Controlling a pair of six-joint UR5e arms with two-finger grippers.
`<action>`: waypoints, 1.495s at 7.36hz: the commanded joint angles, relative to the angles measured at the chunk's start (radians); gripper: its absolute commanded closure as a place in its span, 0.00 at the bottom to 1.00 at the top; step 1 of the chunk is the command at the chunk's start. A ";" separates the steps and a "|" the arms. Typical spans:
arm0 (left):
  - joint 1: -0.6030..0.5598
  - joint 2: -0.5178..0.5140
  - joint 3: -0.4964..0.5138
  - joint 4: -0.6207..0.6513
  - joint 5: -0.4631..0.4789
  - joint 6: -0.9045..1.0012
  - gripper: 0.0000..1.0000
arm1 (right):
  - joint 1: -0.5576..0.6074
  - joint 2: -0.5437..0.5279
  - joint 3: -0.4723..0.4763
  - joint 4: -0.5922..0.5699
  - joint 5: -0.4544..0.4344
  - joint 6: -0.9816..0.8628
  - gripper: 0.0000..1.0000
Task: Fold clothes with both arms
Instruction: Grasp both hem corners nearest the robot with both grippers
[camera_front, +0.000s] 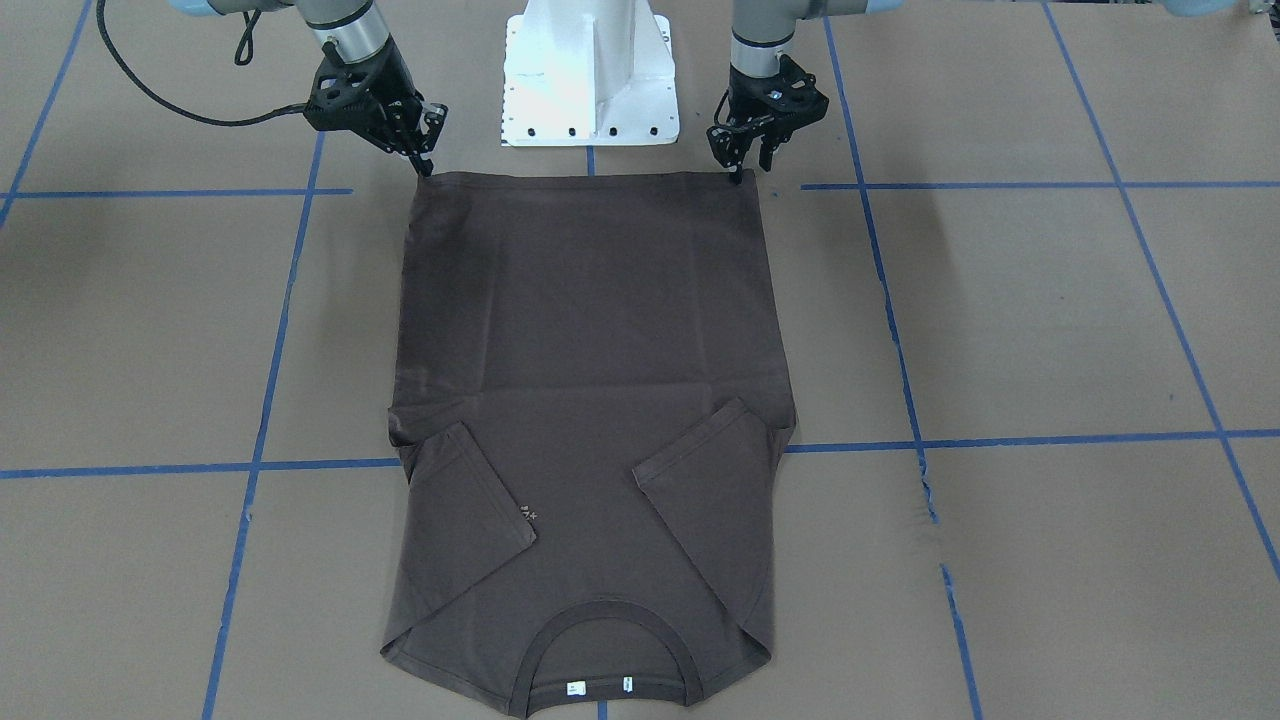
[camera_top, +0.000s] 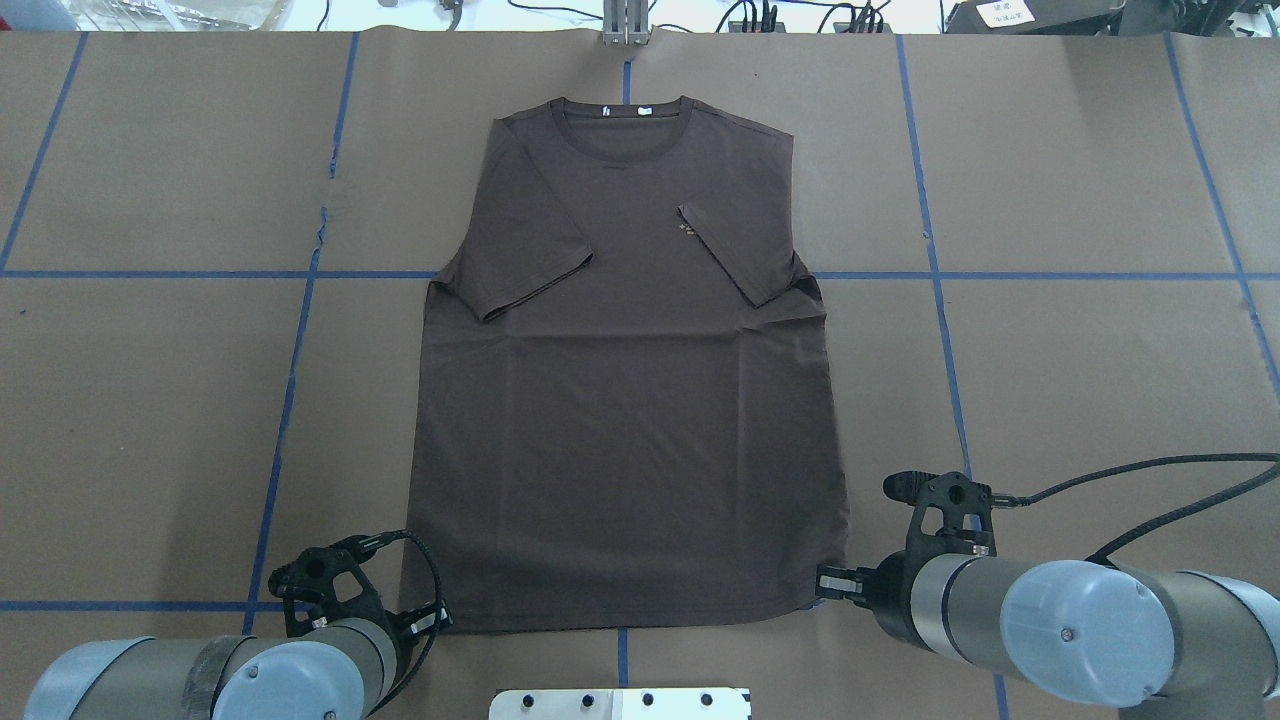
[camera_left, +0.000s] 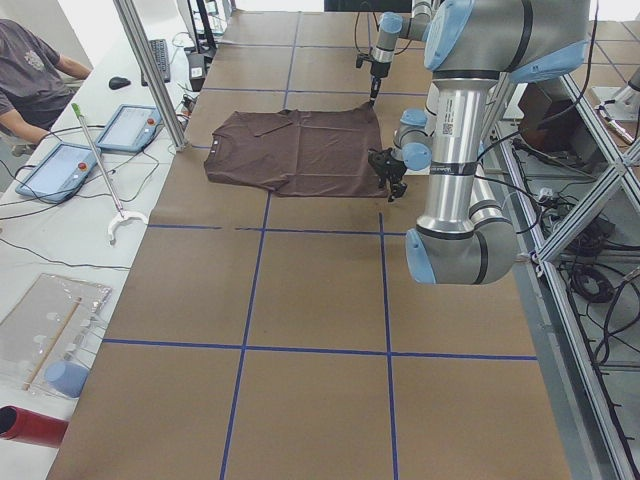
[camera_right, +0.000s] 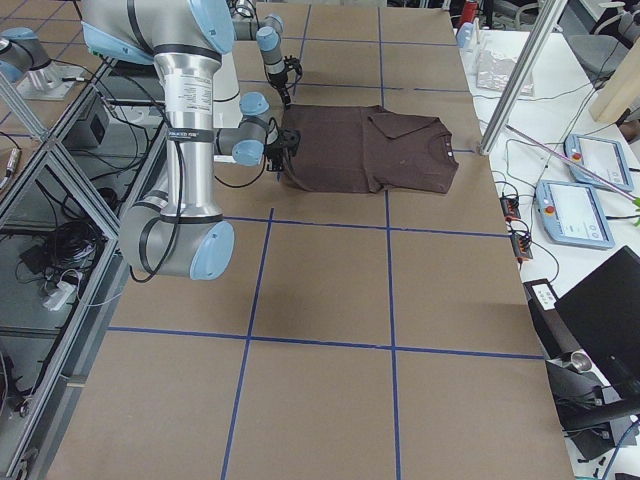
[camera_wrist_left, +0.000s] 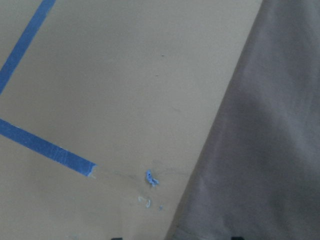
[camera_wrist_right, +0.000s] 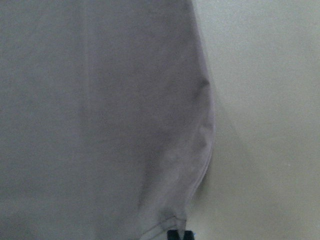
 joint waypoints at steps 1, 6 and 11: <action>0.005 0.002 0.000 0.000 0.001 -0.002 0.80 | 0.000 -0.002 0.001 0.000 0.000 0.000 1.00; 0.005 -0.003 -0.017 0.000 0.001 -0.004 1.00 | 0.002 -0.008 0.011 0.000 0.002 0.000 1.00; 0.007 -0.004 -0.234 0.162 -0.010 0.100 1.00 | 0.010 -0.089 0.117 0.000 0.084 -0.011 1.00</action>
